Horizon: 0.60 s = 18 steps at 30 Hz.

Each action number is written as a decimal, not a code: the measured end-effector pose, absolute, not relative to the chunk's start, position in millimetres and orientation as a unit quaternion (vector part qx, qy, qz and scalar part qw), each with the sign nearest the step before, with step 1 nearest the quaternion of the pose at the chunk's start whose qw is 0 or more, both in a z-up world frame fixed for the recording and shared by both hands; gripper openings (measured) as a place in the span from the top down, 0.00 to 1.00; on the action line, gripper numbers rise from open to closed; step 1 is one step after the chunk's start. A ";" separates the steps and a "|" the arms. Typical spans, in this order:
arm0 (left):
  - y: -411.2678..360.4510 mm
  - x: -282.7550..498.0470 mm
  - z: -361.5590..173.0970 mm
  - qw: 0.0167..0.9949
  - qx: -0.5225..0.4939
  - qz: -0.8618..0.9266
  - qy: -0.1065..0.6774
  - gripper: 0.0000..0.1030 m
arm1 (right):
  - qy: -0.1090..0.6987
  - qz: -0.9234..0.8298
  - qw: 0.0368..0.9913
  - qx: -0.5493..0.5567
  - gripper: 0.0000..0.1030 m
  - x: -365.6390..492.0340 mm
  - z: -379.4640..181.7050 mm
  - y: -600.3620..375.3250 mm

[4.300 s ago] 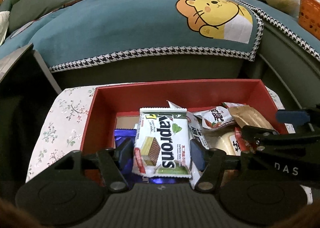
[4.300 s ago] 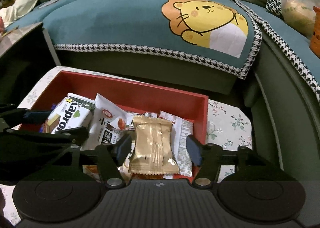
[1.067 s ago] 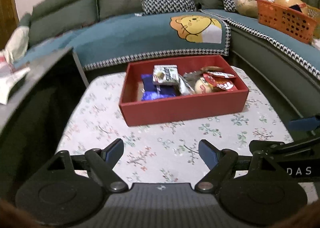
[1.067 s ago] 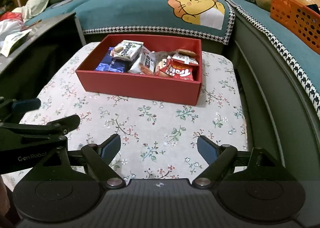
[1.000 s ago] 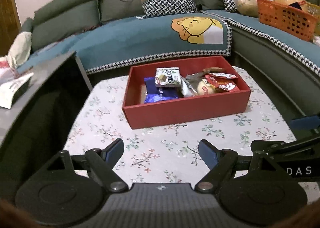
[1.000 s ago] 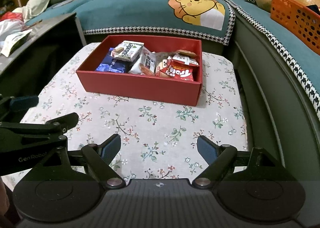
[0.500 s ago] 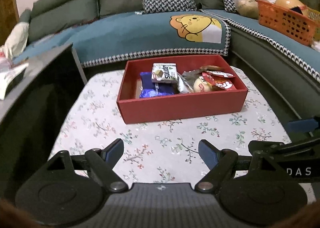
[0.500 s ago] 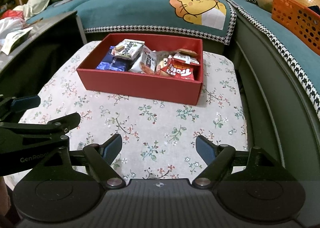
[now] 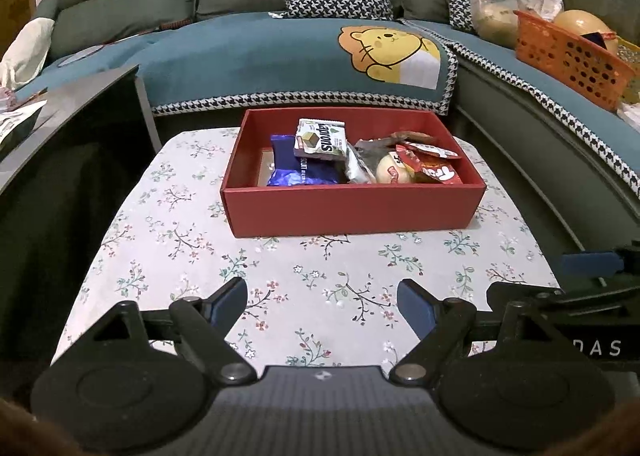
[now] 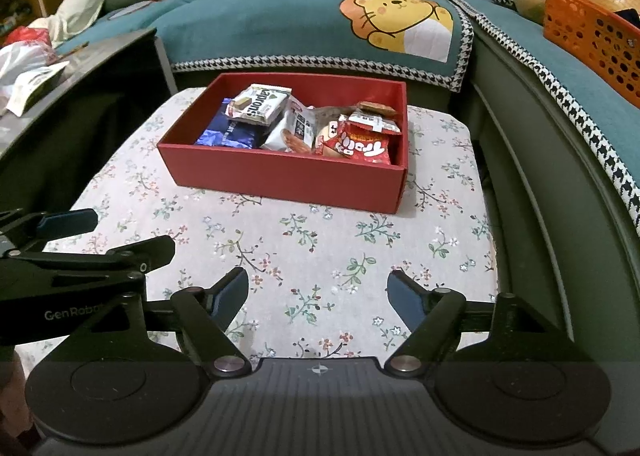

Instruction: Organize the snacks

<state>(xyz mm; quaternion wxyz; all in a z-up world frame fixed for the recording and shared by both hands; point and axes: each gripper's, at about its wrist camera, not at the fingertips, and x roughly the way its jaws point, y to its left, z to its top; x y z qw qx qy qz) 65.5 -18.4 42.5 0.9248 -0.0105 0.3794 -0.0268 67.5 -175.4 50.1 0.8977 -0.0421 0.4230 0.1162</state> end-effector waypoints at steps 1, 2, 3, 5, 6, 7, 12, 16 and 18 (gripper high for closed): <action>-18.4 65.6 42.2 0.925 -0.012 -0.027 0.379 0.00 | 0.423 0.116 0.898 -0.042 0.20 67.6 50.0 -175.4; -18.2 65.1 41.8 0.926 -0.014 -0.027 0.377 0.00 | 0.423 0.116 0.898 -0.043 0.20 67.4 50.3 -175.3; -18.4 64.5 41.5 0.926 -0.017 -0.026 0.375 0.00 | 0.422 0.115 0.898 -0.043 0.20 67.3 50.6 -175.3; -19.3 63.9 41.6 0.927 -0.018 -0.023 0.373 0.00 | 0.422 0.116 0.898 -0.042 0.21 67.3 51.3 -175.7; -19.9 63.8 41.5 0.927 -0.018 -0.021 0.373 0.00 | 0.421 0.117 0.898 -0.041 0.22 67.2 51.0 -175.7; -20.0 63.6 41.2 0.928 -0.019 -0.020 0.373 0.00 | 0.422 0.117 0.898 -0.042 0.23 67.0 51.1 -175.6; -15.8 68.0 37.3 0.915 -0.044 -0.032 0.400 0.00 | 0.424 0.124 0.896 -0.043 0.27 66.6 50.4 -174.4; -16.6 67.5 32.7 0.910 -0.060 -0.043 0.409 0.00 | 0.427 0.130 0.893 -0.048 0.27 66.4 49.5 -170.6; -16.4 66.5 32.1 0.911 -0.063 -0.047 0.405 0.00 | 0.429 0.130 0.892 -0.050 0.27 66.8 48.3 -170.3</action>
